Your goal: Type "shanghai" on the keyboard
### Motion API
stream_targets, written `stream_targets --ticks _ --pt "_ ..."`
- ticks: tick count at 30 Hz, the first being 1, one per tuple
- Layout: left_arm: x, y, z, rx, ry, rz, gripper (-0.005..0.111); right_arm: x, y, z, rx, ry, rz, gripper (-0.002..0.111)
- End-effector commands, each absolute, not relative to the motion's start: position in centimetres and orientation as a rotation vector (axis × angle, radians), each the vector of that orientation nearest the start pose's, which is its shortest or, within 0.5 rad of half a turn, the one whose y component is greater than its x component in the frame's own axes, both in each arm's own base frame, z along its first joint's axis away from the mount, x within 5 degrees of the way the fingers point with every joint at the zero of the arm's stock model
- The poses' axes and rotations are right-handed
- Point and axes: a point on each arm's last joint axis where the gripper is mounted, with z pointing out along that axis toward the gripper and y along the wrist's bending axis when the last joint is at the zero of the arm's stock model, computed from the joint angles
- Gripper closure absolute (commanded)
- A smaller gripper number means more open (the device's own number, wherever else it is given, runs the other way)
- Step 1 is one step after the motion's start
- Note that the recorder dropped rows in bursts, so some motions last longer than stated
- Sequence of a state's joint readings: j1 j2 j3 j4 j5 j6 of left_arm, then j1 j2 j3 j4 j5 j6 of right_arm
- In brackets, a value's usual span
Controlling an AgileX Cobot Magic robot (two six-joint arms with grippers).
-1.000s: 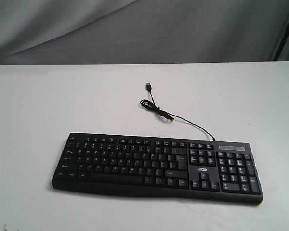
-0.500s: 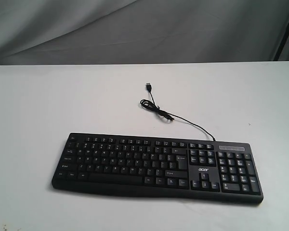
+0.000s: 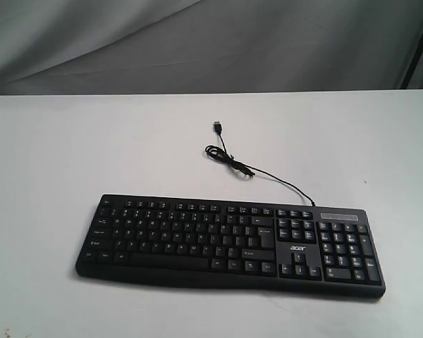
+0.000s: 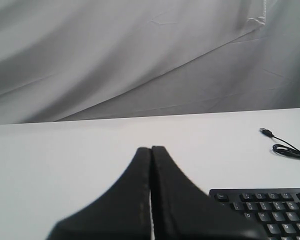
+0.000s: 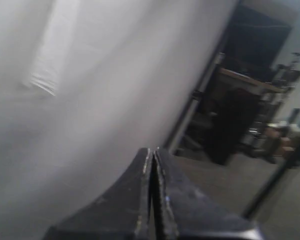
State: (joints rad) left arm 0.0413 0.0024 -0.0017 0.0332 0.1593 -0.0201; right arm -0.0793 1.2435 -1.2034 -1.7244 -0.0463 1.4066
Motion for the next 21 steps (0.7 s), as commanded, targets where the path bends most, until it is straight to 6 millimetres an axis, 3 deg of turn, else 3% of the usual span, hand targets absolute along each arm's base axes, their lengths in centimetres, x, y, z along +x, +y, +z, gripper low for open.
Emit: stream_targets --ticks 1,2,4,6,8,10,12,15,21 --pt "5.6 0.2 19.9 -0.024 1.637 0.039 0.107 30.6 -6.3 42.2 -0.120 1.617 -1.003 0.108" --pt "5.6 0.2 19.9 -0.024 1.637 0.039 0.107 31.5 -7.4 41.1 0.039 1.747 -1.004 0.108" --pt "5.6 0.2 19.9 -0.024 1.637 0.039 0.107 32.9 -7.7 39.6 0.023 1.958 -0.887 0.108" --pt "5.6 0.2 19.9 -0.024 1.637 0.039 0.107 34.4 -6.2 37.6 -0.189 2.193 -0.622 0.108" --pt "5.6 0.2 19.9 -0.024 1.637 0.039 0.107 35.2 -3.6 36.1 -0.511 2.323 -0.286 0.108" --pt "5.6 0.2 19.9 -0.024 1.637 0.039 0.107 35.2 -0.3 35.0 -0.835 2.306 0.138 0.108" --pt "5.6 0.2 19.9 -0.024 1.637 0.039 0.107 35.5 2.5 34.8 -0.976 2.176 0.377 0.108" --pt "5.6 0.2 19.9 -0.024 1.637 0.039 0.107 35.9 6.6 34.9 -1.022 2.059 0.495 0.108" --pt "5.6 0.2 19.9 -0.024 1.637 0.039 0.107 33.9 16.8 33.1 -1.339 1.982 0.426 0.108"
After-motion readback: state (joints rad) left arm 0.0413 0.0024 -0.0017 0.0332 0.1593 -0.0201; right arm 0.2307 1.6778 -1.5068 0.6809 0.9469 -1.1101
